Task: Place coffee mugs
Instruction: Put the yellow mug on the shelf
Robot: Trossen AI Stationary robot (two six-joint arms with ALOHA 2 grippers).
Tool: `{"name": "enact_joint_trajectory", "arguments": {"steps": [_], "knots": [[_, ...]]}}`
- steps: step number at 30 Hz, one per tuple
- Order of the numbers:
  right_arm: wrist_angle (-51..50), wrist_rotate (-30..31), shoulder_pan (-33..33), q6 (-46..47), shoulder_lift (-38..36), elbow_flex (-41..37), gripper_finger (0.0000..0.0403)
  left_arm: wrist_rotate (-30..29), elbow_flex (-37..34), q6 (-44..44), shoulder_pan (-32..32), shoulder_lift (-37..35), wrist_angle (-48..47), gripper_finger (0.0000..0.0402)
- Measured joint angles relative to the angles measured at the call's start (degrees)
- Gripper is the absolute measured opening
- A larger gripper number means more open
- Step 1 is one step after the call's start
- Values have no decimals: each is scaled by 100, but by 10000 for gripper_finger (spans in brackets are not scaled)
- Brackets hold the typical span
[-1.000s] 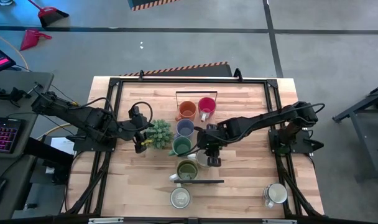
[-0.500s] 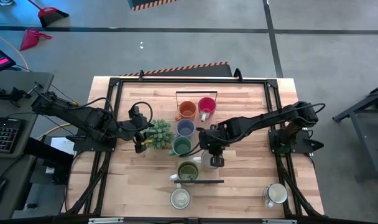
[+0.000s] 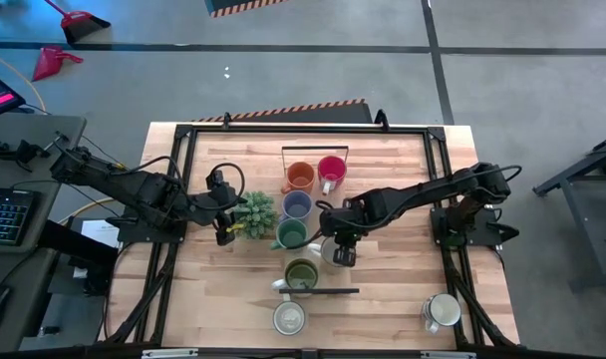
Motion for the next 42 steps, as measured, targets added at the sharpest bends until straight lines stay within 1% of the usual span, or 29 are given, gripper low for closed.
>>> {"name": "enact_joint_trajectory", "arguments": {"steps": [5, 13, 21, 25, 28, 33, 38, 42], "knots": [[-133, 97, -2, 326, -5, 2, 1, 0, 0, 99, 0, -2, 0, 138], [-238, 219, 0, 1169, -7, 0, 1, 0, 0, 195, 0, -2, 1, 138], [-644, 789, 0, 2087, -8, 12, 0, 0, 0, 254, 0, -2, 0, 138], [-729, 1015, -2, 2515, 34, 186, 0, 0, 0, 255, 0, -2, 1, 138], [-1011, 1210, -12, 2986, 44, 362, 0, 2, 0, 265, 0, -2, 0, 138], [-1086, 1221, -17, 3814, 41, 490, 0, 7, 0, 468, 0, -2, 3, 138], [-838, 1174, 40, 4533, 37, 531, 0, 8, 0, 660, 0, -2, 2, 138], [-862, 1173, 110, 5163, 33, 531, 0, 11, 0, 857, 0, -2, 4, 138]]}}
